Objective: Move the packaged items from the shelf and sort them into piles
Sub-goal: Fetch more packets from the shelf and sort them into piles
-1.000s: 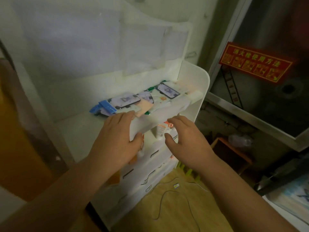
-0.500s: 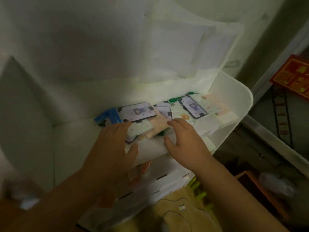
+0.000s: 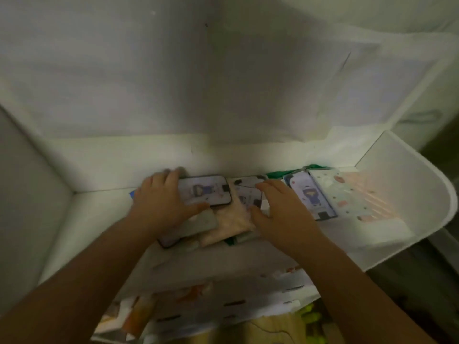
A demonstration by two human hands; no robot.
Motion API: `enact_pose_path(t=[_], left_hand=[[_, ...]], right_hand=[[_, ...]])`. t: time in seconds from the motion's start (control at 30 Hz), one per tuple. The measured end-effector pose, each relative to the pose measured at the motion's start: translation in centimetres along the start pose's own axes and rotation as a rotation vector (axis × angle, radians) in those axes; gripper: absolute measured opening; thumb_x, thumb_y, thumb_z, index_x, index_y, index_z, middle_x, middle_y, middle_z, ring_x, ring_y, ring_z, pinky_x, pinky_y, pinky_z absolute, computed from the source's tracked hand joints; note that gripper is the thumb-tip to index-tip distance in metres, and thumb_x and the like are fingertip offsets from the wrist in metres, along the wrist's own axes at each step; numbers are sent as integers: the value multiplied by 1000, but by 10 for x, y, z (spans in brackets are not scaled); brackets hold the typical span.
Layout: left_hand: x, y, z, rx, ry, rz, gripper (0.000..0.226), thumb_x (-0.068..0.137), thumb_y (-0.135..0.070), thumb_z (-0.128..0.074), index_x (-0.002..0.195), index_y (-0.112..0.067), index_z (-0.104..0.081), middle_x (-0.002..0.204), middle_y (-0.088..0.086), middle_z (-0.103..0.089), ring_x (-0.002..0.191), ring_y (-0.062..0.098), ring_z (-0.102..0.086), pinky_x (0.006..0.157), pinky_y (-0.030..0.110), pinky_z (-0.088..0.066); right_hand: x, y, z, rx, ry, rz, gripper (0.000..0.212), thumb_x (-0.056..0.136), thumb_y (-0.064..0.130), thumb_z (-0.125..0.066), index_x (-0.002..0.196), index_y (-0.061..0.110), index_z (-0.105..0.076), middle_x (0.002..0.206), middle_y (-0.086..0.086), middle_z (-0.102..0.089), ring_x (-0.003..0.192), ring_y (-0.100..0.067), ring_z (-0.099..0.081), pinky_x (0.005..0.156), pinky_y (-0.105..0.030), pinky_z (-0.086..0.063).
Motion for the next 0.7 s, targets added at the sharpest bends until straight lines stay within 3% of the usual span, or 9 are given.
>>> enact_pose_path(t=[0.17,0.3,0.5,0.63,0.7], left_hand=[[16,-5,-8,62,142,22,113,62,-87,-55,152,-29,-18,157,3,-28,140,28,-31,115,48,-29],[19,-10,-7,84,114,54,113,59,-84,-63,151,-32,-21,155,3,-29,139,30,-31,113,50,-30],[9,-16,-1,53,-13,75,115,48,-79,-74,145,-42,-25,143,2,-35,126,32,-39,103,49,-38],[-3,-9,4,-100,-150,84,100,52,-56,-88,139,-33,-43,125,3,-39,114,30,-43,95,42,-45],[-8,-4,9,-174,-242,77,85,58,-39,-91,132,-26,-53,117,3,-41,107,28,-48,89,39,-49]], right_hand=[[12,-19,-1,24,42,45,44,96,32,-54,137,18,-46,139,-1,-48,124,-16,-45,95,-16,-27],[17,-29,-6,69,47,104,40,94,33,-56,131,21,-49,130,1,-50,114,-14,-49,99,-27,-45],[22,-35,-7,91,41,161,35,92,34,-56,125,24,-51,120,7,-51,104,-8,-49,92,-28,-49],[25,-38,-8,81,50,177,38,93,33,-55,129,22,-49,123,6,-49,108,-7,-46,89,-19,-37],[27,-40,-8,97,62,176,39,93,33,-56,130,21,-49,123,5,-50,108,-9,-47,90,-23,-42]])
Point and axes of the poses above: each hand's wrist, its own x-axis towards the middle knuckle, its own z-axis out of the back of the hand, y = z × x, the point moved 2 cm from there along x, towards the middle knuckle
